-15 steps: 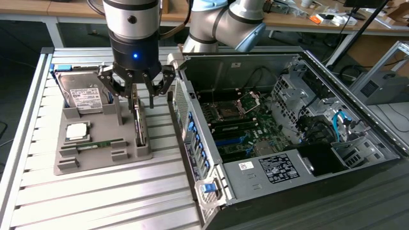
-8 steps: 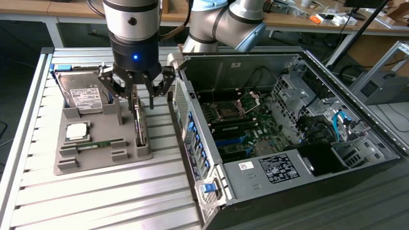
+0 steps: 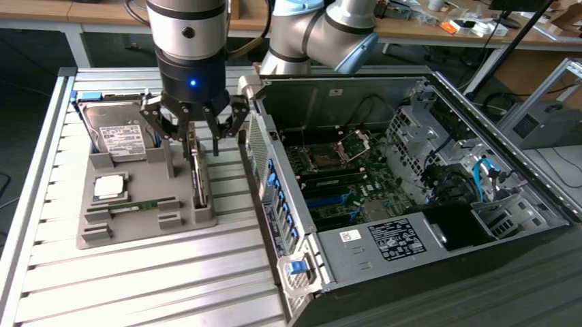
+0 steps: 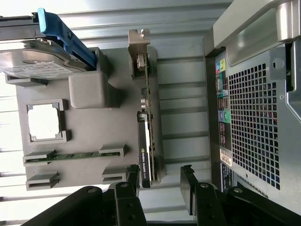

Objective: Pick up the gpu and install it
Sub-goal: 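Pick up the gpu and move the gpu toward the slot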

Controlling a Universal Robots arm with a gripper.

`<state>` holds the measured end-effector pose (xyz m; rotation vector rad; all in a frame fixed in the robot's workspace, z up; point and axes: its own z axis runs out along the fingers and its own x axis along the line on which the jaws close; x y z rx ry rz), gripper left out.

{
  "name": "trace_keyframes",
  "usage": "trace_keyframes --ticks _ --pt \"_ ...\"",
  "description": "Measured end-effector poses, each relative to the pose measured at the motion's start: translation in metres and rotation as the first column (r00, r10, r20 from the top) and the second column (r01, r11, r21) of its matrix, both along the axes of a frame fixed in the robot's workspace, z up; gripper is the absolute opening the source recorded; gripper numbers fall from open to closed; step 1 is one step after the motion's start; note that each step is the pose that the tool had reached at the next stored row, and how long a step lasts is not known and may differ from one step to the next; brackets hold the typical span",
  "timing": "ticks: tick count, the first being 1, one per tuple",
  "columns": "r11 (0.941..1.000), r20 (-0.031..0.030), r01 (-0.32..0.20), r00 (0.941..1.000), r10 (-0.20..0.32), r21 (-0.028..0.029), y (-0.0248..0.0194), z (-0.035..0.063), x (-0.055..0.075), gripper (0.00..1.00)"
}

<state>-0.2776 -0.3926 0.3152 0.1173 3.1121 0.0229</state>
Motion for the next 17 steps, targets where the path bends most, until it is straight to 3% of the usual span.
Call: trace_keyframes --ticks 17 --pt "1.0 0.0 0.0 1.0 0.0 0.0 0.0 -0.0046 0.0 0.48"
